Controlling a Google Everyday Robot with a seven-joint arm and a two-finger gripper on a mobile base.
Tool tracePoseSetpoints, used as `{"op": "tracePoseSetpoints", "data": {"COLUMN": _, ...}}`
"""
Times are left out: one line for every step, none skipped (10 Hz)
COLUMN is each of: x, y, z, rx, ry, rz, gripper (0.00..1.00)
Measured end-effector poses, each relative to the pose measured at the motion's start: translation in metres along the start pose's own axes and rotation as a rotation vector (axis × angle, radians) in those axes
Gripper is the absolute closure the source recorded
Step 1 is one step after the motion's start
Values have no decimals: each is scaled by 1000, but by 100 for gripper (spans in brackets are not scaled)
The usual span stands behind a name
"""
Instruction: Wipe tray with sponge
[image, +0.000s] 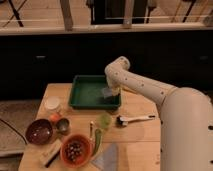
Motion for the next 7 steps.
{"op": "tracePoseSetpoints", "data": {"x": -2, "y": -3, "z": 2, "rx": -2, "ry": 0, "rz": -16, "gripper": 99}}
{"op": "tracePoseSetpoints", "data": {"x": -2, "y": -4, "z": 4, "rx": -4, "ry": 0, "rz": -26, "gripper": 99}}
{"op": "tracePoseSetpoints", "data": {"x": -4, "y": -7, "z": 6, "rx": -6, "ry": 1, "rz": -40, "gripper": 99}}
{"op": "tracePoseSetpoints", "data": {"x": -10, "y": -11, "z": 10, "rx": -12, "ry": -2, "rz": -64, "gripper": 99}}
{"op": "tracePoseSetpoints", "data": {"x": -11, "y": -13, "z": 11, "rx": -17, "ry": -4, "rz": -72, "gripper": 99}}
{"op": "tracePoseSetpoints", "data": {"x": -10, "y": -13, "z": 12, "rx": -23, "ry": -2, "rz": -78, "gripper": 99}}
{"op": "tracePoseSetpoints", "data": {"x": -12, "y": -14, "z": 14, "rx": -31, "ry": -3, "rz": -91, "gripper": 99}}
